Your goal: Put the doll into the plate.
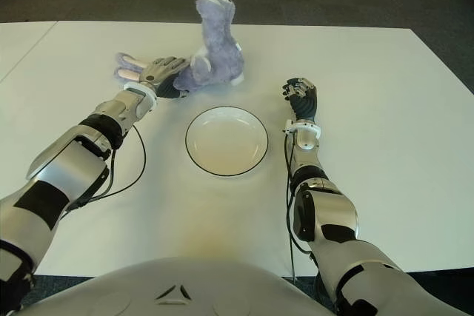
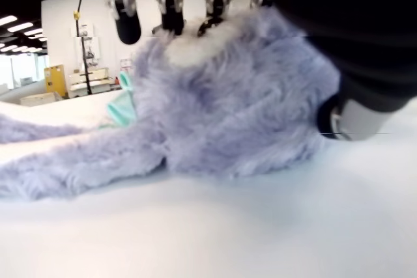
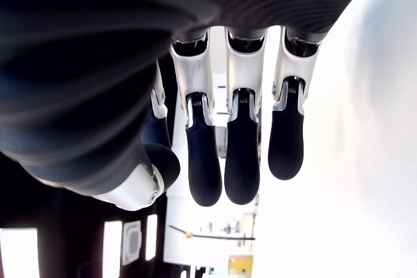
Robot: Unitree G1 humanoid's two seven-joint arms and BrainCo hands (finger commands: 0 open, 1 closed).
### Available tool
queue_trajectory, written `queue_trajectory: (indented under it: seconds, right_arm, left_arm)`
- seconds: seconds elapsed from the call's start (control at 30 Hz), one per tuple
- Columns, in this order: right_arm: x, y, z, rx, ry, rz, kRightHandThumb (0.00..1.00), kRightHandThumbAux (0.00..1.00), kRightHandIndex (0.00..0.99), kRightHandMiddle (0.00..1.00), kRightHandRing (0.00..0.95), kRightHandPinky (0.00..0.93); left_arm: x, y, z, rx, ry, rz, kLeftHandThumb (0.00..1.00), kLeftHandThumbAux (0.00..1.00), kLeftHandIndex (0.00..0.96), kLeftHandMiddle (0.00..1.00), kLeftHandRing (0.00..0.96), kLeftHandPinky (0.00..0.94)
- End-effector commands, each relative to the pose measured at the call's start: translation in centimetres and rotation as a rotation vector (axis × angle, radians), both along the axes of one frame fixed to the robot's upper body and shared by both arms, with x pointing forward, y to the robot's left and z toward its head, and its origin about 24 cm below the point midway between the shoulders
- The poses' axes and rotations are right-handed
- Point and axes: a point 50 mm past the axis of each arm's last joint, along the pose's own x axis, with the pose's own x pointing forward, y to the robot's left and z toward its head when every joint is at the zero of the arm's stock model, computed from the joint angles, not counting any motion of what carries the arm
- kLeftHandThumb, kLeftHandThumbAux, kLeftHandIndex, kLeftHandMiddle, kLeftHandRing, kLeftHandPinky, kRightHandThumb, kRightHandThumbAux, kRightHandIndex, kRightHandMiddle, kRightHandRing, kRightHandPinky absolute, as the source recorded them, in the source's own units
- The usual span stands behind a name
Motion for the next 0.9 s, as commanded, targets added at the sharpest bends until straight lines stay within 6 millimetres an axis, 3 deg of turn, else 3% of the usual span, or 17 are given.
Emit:
queue_trajectory:
  seconds: [0.03,0.07,0.1,0.13,0.17,0.23,0.53,0.6,0.73,0.9]
  right_arm:
    - [-8.41,0.95,-9.90,0.080,0.449,-0.042,0.689,0.729,0.424,0.561,0.563,0.540]
    - [-8.45,0.91,-9.91,0.079,0.449,-0.046,0.689,0.729,0.424,0.559,0.560,0.543]
    - [-8.47,0.86,-9.91,0.081,0.449,-0.052,0.689,0.729,0.424,0.558,0.559,0.543]
    - [-8.48,0.83,-9.91,0.082,0.448,-0.056,0.690,0.729,0.424,0.558,0.560,0.553]
    - [-8.51,0.80,-9.92,0.083,0.447,-0.061,0.690,0.729,0.424,0.558,0.560,0.556]
    - [-8.55,0.79,-9.93,0.081,0.447,-0.064,0.691,0.728,0.424,0.564,0.570,0.570]
    - [-8.77,0.58,-10.02,0.067,0.450,-0.059,0.690,0.728,0.425,0.596,0.608,0.597]
    - [-8.82,0.51,-10.04,0.071,0.450,-0.057,0.690,0.728,0.426,0.599,0.608,0.567]
    - [-8.88,0.45,-10.04,0.076,0.445,-0.057,0.690,0.728,0.426,0.595,0.600,0.569]
    - [-8.93,0.39,-10.07,0.084,0.445,-0.061,0.692,0.727,0.426,0.593,0.596,0.569]
  left_arm:
    - [-4.90,3.50,-7.48,0.174,0.253,0.150,0.617,0.462,0.000,0.000,0.001,0.199]
    - [-5.00,3.44,-7.60,0.170,0.253,0.155,0.702,0.456,0.023,0.000,0.039,0.236]
    - [-5.01,3.35,-7.64,0.157,0.252,0.169,0.716,0.455,0.027,0.000,0.046,0.242]
    - [-5.01,3.29,-7.66,0.147,0.251,0.179,0.842,0.448,0.097,0.000,0.097,0.313]
    - [-5.02,3.30,-7.68,0.135,0.250,0.195,0.875,0.445,0.114,0.000,0.110,0.331]
    - [-5.09,3.35,-7.76,0.127,0.251,0.214,0.984,0.678,0.165,0.000,0.176,0.407]
    - [-5.38,3.33,-8.13,0.125,0.260,0.243,1.000,0.713,0.231,0.019,0.222,0.419]
    - [-5.45,3.44,-8.22,0.124,0.272,0.266,1.000,0.716,0.250,0.013,0.210,0.417]
    - [-5.54,3.65,-8.32,0.131,0.283,0.297,1.000,0.719,0.287,0.000,0.088,0.407]
    - [-5.43,3.92,-8.19,0.168,0.290,0.310,1.000,0.721,0.315,0.000,0.053,0.398]
